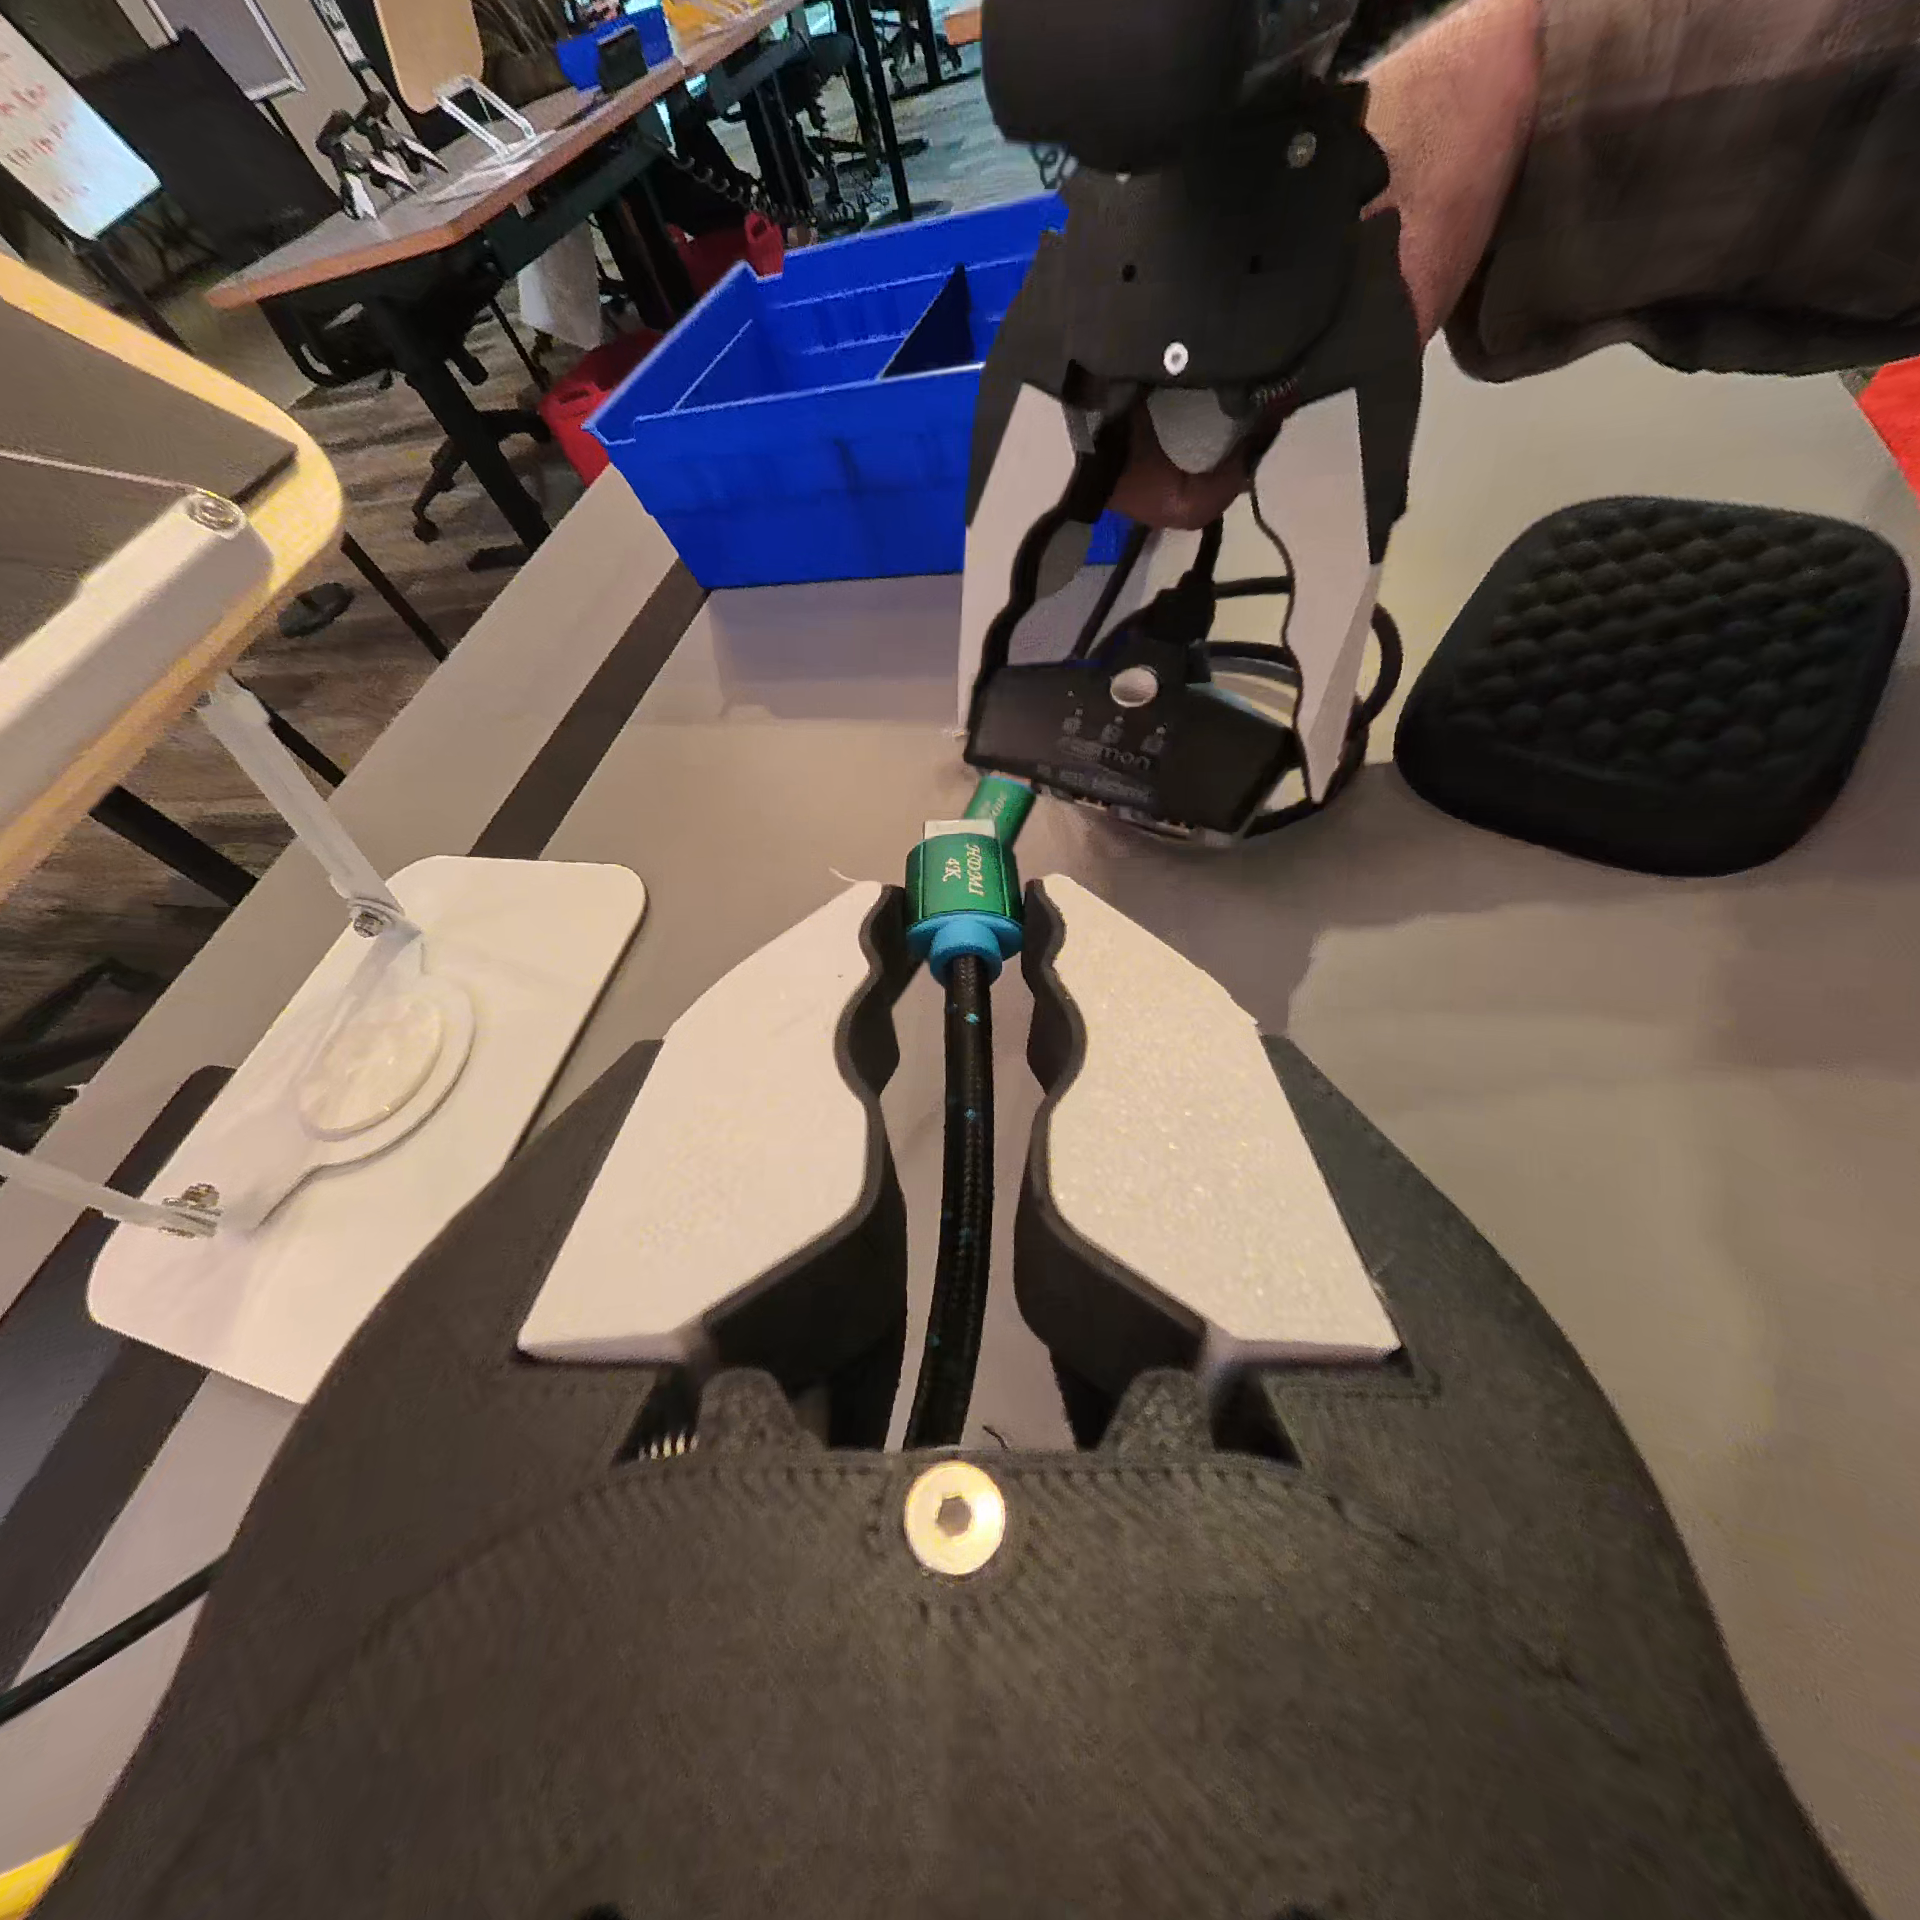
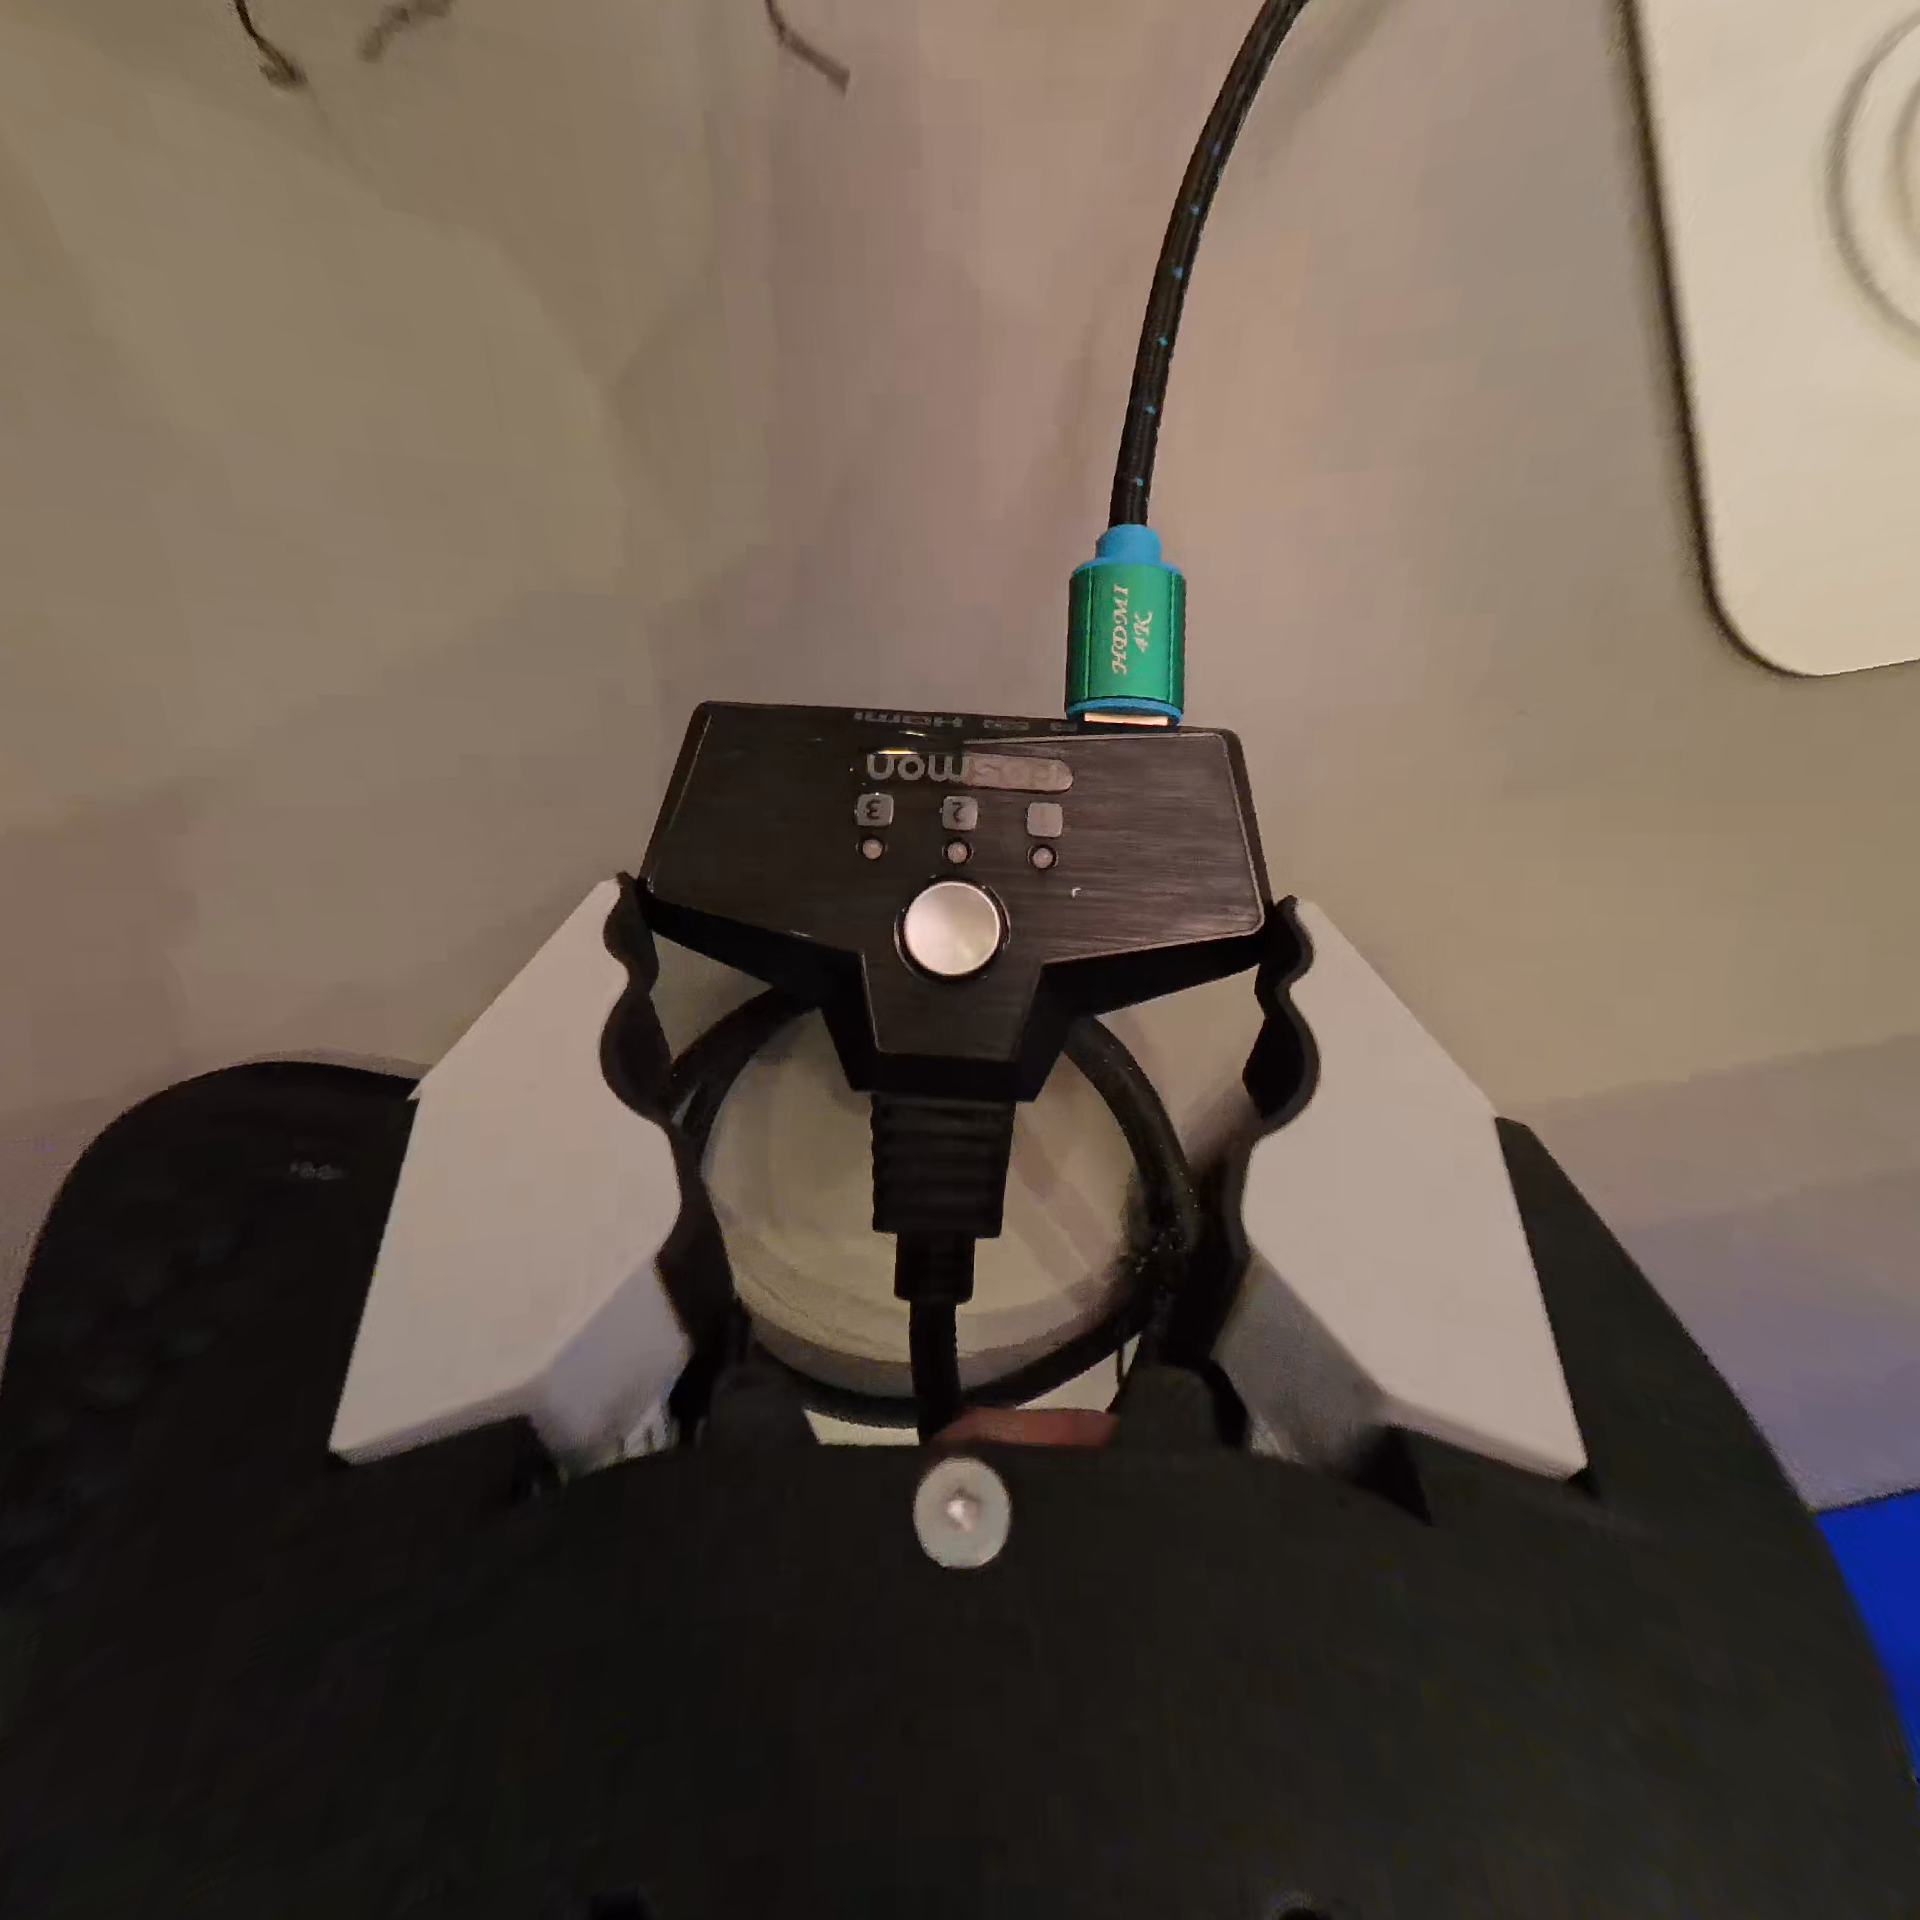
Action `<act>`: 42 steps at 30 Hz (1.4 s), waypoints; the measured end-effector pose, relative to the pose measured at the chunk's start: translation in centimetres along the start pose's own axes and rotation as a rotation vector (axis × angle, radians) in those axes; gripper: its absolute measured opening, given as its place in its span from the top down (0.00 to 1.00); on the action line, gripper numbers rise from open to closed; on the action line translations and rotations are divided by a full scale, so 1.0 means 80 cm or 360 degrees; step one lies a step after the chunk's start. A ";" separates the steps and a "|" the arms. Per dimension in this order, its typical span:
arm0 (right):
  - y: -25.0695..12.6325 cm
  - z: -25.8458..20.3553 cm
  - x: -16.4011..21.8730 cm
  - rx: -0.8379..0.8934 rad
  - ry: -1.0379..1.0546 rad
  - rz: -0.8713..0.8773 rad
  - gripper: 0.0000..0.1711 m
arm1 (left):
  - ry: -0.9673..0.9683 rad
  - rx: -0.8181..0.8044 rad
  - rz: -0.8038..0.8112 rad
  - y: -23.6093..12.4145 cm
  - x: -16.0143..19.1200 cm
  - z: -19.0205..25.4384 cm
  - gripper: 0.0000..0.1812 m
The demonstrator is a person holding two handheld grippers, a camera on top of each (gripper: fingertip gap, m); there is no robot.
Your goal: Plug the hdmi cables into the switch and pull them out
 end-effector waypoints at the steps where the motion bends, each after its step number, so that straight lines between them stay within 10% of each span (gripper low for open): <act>1: -0.006 0.002 -0.003 -0.0014 0.0020 0.0043 0.34 | 0.0009 0.0000 -0.0003 -0.001 -0.003 0.000 0.88; 22: -0.099 0.044 -0.013 -0.0293 0.0322 0.0755 0.34 | 0.0094 0.0255 0.0083 0.047 -0.080 0.012 0.88; 42: -0.129 0.037 -0.028 -0.0486 0.0071 0.0661 0.34 | -0.0036 0.0441 0.0283 0.093 -0.100 0.014 0.88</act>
Point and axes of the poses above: each gripper's, where its closed fingertips meet, y out along the fingers, x out of its underside, z = x × y across the jaws, the point moved 2 cm from there along -y, back along the fingers, and after that the axes turned 14 degrees about x, right-handed, at the moved point
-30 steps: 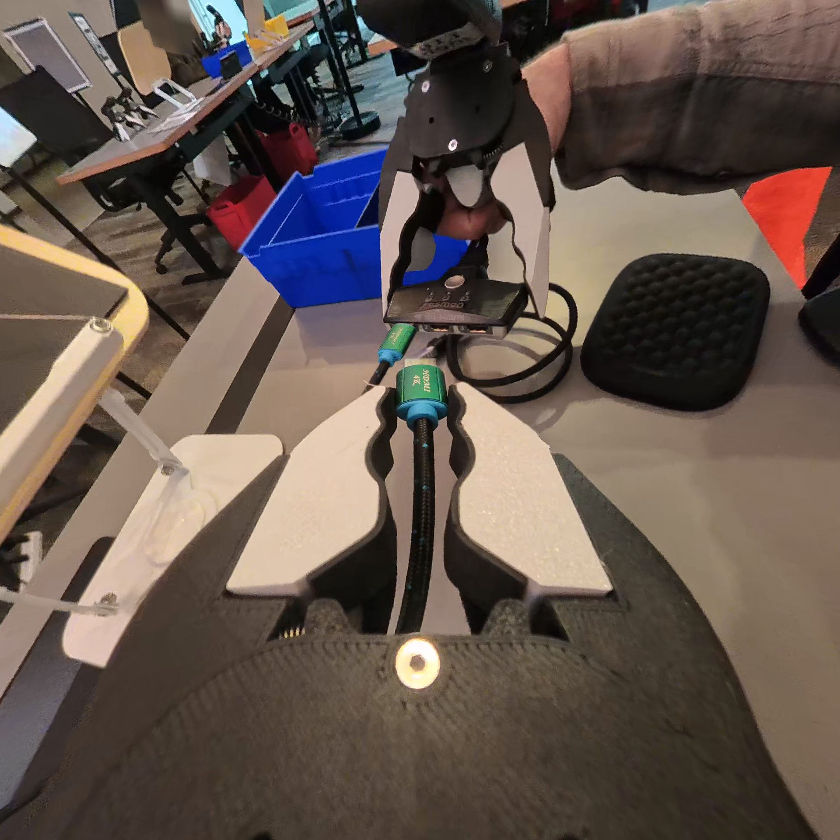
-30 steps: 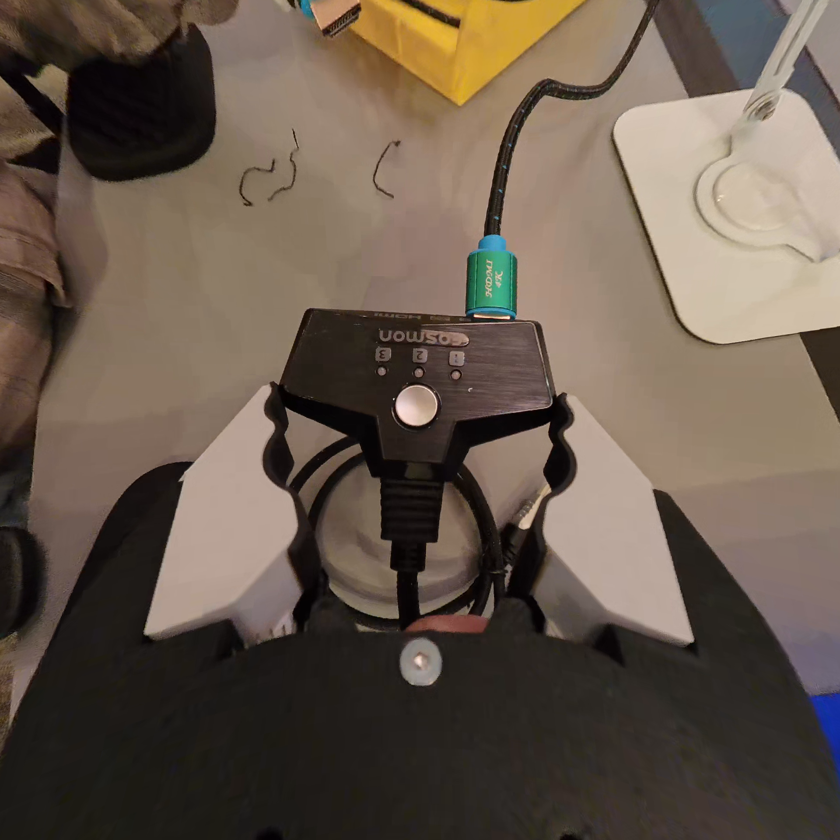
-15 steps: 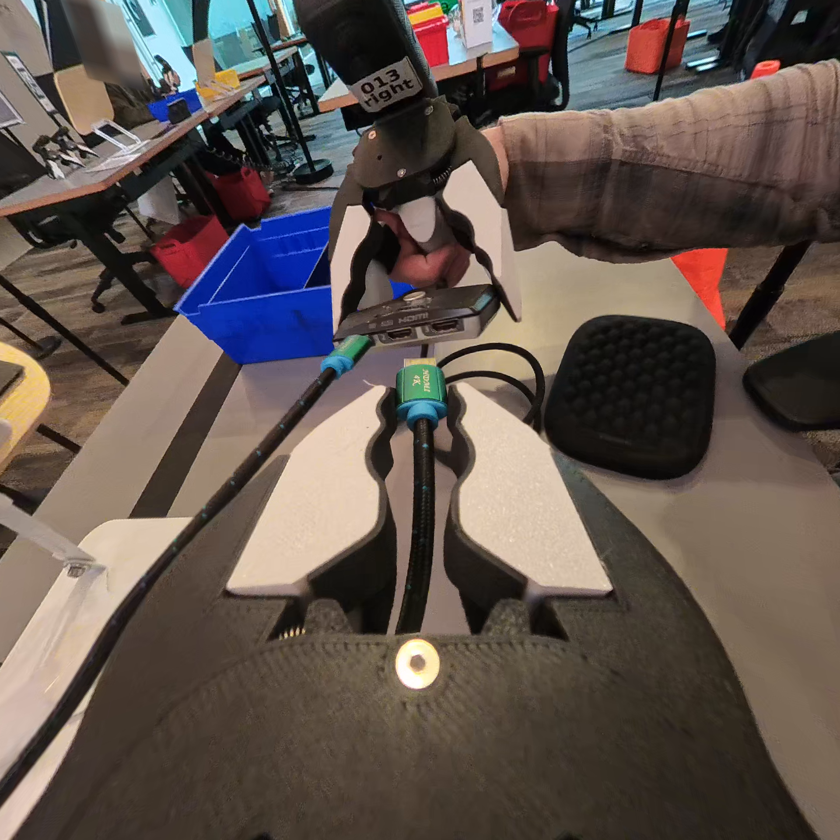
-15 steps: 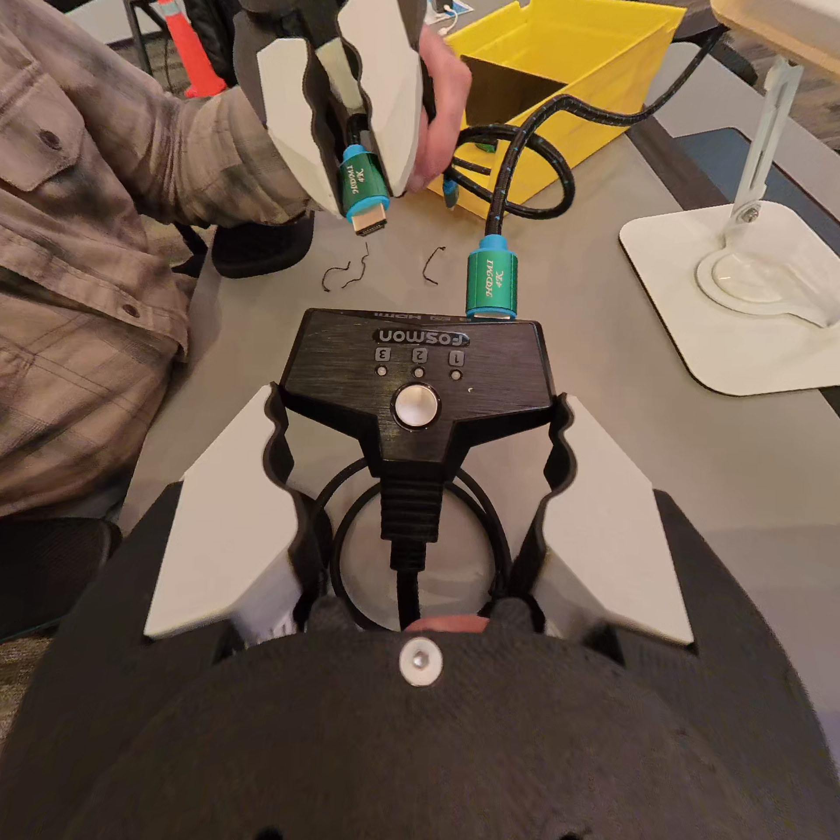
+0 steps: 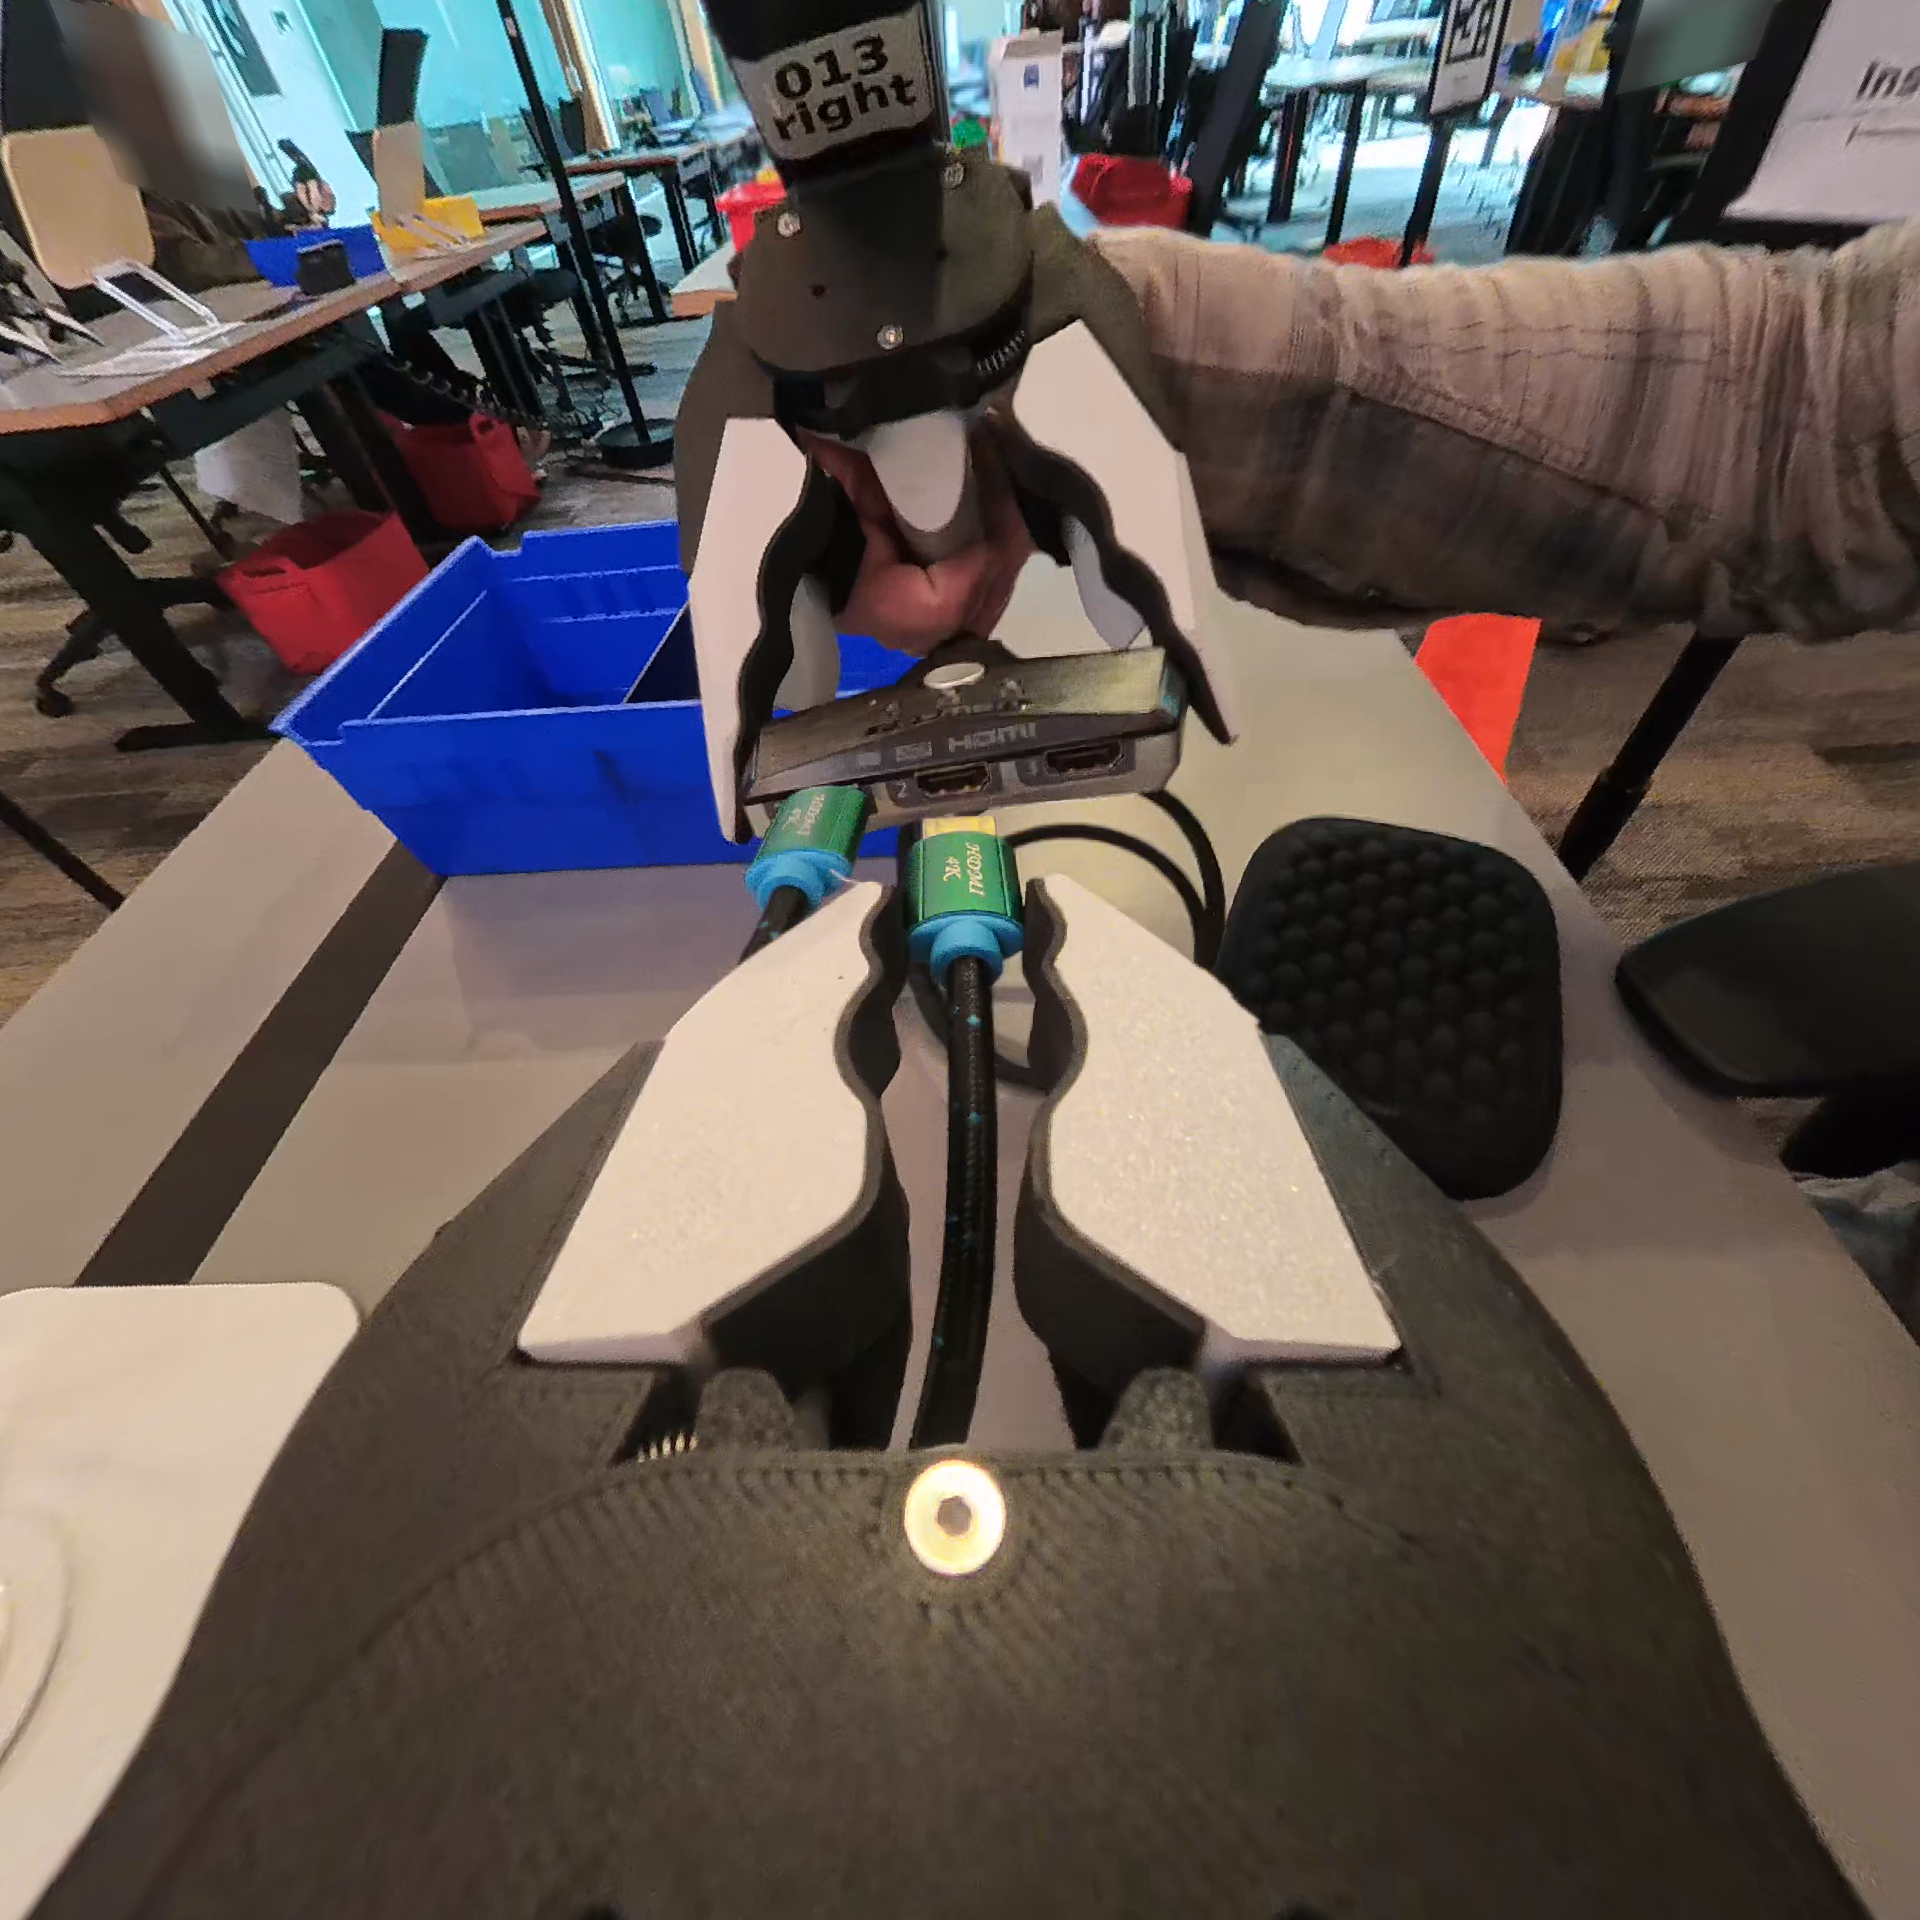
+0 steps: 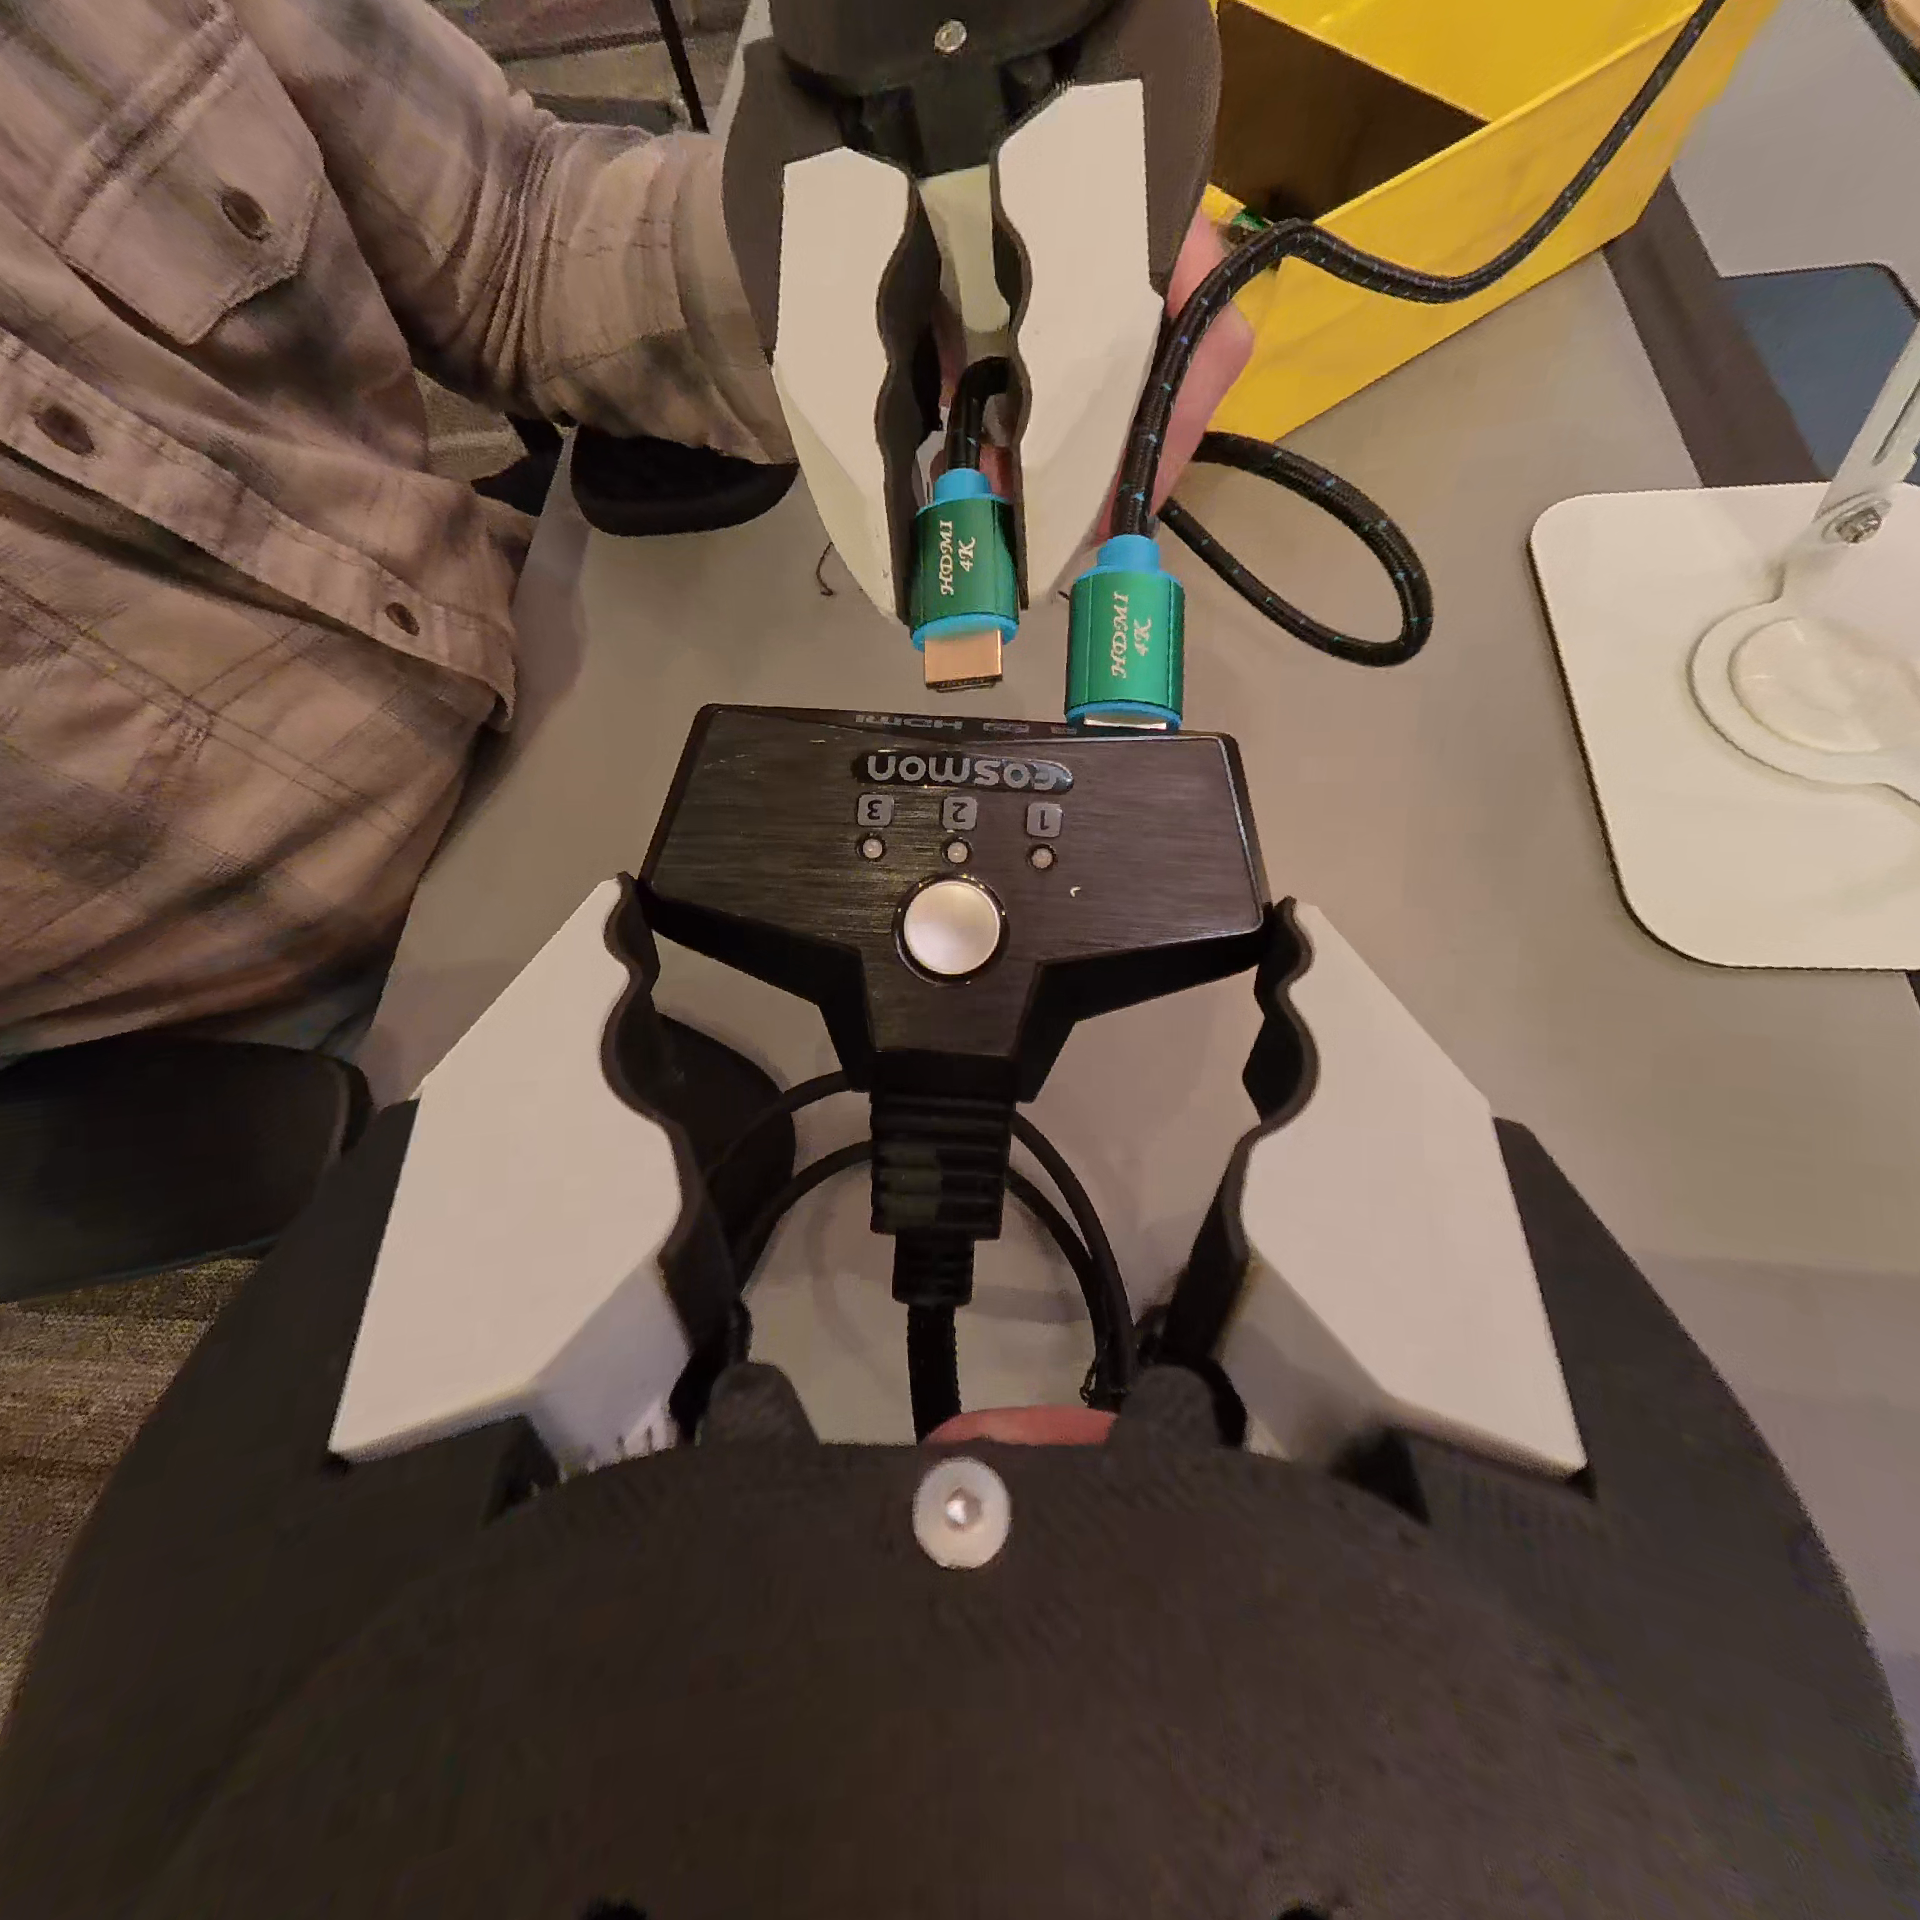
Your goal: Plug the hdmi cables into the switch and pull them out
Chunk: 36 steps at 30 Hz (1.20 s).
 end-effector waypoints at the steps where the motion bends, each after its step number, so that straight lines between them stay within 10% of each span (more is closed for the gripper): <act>1: 0.001 0.000 -0.001 0.0003 -0.0010 -0.0014 0.34 | -0.0022 0.0003 0.0032 0.000 -0.002 -0.001 0.88; 36: 0.009 0.006 -0.009 0.0096 -0.0059 0.0032 0.34 | -0.0145 -0.0172 -0.0038 0.002 -0.004 -0.008 0.88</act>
Point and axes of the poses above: each gripper's, where its closed fingertips meet, y out along the fingers, x out of its underside, z = x × y across the jaws, the point moved 2 cm from there along -y, back along the fingers, and after that the axes turned 14 degrees about x, right-handed, at the moved point
